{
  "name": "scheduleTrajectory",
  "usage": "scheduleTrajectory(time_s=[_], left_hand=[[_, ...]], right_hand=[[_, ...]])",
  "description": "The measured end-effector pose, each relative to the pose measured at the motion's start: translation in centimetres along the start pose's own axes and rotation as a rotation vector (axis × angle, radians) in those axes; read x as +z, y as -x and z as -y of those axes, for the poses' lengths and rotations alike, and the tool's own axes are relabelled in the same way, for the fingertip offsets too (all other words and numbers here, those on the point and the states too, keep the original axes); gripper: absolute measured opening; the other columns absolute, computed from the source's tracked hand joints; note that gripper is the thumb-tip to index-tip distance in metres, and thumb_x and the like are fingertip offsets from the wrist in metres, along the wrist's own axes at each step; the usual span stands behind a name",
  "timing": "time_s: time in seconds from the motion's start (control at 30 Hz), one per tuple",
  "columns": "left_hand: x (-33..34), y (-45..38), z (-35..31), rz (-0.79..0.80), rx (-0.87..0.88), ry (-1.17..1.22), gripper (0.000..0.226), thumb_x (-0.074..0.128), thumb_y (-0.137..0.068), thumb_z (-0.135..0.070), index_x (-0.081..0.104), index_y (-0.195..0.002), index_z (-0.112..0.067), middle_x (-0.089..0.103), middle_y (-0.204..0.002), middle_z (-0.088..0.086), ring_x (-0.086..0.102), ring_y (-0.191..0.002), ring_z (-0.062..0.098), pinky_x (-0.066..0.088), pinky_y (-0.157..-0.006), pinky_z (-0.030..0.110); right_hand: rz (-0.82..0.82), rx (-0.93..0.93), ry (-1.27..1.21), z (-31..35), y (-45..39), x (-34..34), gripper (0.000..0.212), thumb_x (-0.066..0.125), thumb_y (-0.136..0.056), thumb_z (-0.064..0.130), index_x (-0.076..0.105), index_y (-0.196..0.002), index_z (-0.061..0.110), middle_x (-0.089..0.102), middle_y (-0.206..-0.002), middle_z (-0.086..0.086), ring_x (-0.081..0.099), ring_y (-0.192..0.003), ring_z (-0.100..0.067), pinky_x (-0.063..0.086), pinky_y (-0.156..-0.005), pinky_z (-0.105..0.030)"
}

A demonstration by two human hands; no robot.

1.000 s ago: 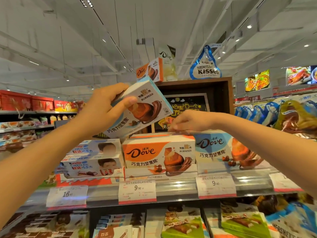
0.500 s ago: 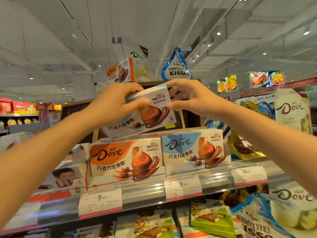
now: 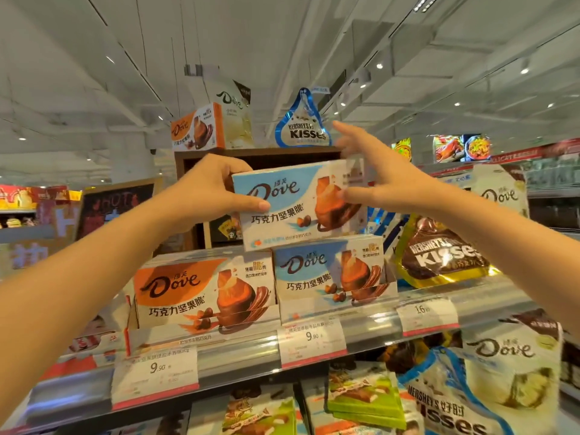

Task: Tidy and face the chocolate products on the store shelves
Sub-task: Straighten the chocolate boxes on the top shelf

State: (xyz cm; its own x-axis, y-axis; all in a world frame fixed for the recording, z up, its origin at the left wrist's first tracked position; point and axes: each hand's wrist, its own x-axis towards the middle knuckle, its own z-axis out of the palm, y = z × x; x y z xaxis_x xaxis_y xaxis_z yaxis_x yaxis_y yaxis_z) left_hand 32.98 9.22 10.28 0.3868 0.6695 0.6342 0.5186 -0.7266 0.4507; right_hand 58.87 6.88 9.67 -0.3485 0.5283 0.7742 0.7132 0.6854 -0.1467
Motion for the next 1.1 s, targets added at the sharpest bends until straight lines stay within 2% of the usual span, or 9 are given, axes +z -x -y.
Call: scheduleTrajectory(time_s=[0.07,0.13,0.23,0.33,0.43,0.53,0.67,0.87,1.1], left_hand=[[0.7,-0.2,-0.2,0.033,0.015,-0.002,0.023,0.077,-0.07,-0.022,0.064,-0.088,-0.015,0.073,-0.082,-0.004,0.07,-0.08,0.006,0.059,-0.063,0.027],[1.4,-0.2,-0.1,0.042,0.006,0.013,0.026,0.077,-0.071,-0.022,0.064,-0.092,-0.013,0.073,-0.086,-0.001,0.07,-0.081,0.009,0.06,-0.065,0.03],[2.4,0.0,0.3,0.006,0.022,0.039,0.033,0.077,-0.07,-0.023,0.062,-0.097,-0.01,0.072,-0.089,0.0,0.07,-0.081,0.007,0.057,-0.06,0.022],[2.3,0.1,1.4,0.061,-0.019,0.149,0.06,0.078,-0.057,-0.031,0.056,-0.109,-0.012,0.072,-0.096,-0.003,0.069,-0.09,0.007,0.058,-0.07,0.026],[1.2,0.3,3.4,0.323,-0.097,-0.159,0.085,0.086,-0.047,-0.048,0.048,-0.122,-0.033,0.061,-0.119,-0.015,0.057,-0.111,0.004,0.047,-0.096,0.035],[1.2,0.6,5.3,0.465,-0.162,-0.432,0.088,0.084,-0.052,-0.053,0.039,-0.127,-0.041,0.043,-0.137,-0.017,0.04,-0.126,0.007,0.034,-0.108,0.038],[1.3,0.6,6.5,0.542,-0.151,-0.34,0.065,0.084,-0.059,-0.046,0.048,-0.113,-0.047,0.054,-0.124,-0.015,0.056,-0.11,0.005,0.049,-0.095,0.038],[1.2,0.5,6.7,0.556,-0.126,-0.315,0.062,0.081,-0.066,-0.038,0.049,-0.118,-0.043,0.054,-0.119,-0.014,0.059,-0.104,0.007,0.052,-0.089,0.034],[1.4,0.6,6.6,0.546,-0.136,-0.299,0.064,0.082,-0.058,-0.048,0.051,-0.114,-0.044,0.056,-0.115,-0.014,0.06,-0.101,0.006,0.052,-0.088,0.032]], right_hand=[[0.002,-0.169,0.22,0.9,-0.1,0.4,0.078,0.066,-0.083,0.033,0.021,-0.147,0.03,0.039,-0.145,0.003,0.04,-0.129,-0.011,0.037,-0.104,-0.034],[0.069,-0.17,0.304,1.4,-0.4,0.9,0.072,0.062,-0.087,0.036,0.021,-0.146,0.032,0.042,-0.143,0.005,0.043,-0.123,-0.008,0.043,-0.096,-0.032],[0.123,-0.12,0.287,1.3,-0.6,1.6,0.059,0.06,-0.089,0.025,0.033,-0.141,0.032,0.047,-0.138,0.006,0.044,-0.124,-0.009,0.048,-0.088,-0.026],[0.196,-0.043,0.104,0.6,-0.4,1.7,0.044,0.06,-0.09,0.019,0.047,-0.131,0.028,0.056,-0.122,0.005,0.053,-0.114,-0.012,0.054,-0.073,-0.019],[0.25,0.074,-0.068,-0.5,-0.1,1.4,0.04,0.059,-0.09,0.018,0.05,-0.127,0.03,0.058,-0.109,0.008,0.06,-0.097,-0.011,0.057,-0.066,-0.017],[0.334,0.123,-0.117,-1.7,0.1,1.1,0.038,0.059,-0.089,0.016,0.052,-0.124,0.03,0.058,-0.111,0.004,0.062,-0.1,-0.014,0.059,-0.068,-0.024],[0.388,0.145,-0.067,-2.4,0.3,1.6,0.037,0.06,-0.089,0.015,0.051,-0.122,0.031,0.055,-0.112,0.009,0.057,-0.107,-0.015,0.057,-0.069,-0.02],[0.35,0.188,-0.065,-2.5,-0.1,3.5,0.039,0.058,-0.09,0.017,0.05,-0.126,0.029,0.055,-0.106,0.011,0.06,-0.103,-0.017,0.059,-0.068,-0.028],[0.457,0.221,-0.088,-3.1,0.3,4.3,0.036,0.06,-0.089,0.013,0.053,-0.121,0.028,0.057,-0.113,0.005,0.059,-0.107,-0.016,0.058,-0.075,-0.029]])
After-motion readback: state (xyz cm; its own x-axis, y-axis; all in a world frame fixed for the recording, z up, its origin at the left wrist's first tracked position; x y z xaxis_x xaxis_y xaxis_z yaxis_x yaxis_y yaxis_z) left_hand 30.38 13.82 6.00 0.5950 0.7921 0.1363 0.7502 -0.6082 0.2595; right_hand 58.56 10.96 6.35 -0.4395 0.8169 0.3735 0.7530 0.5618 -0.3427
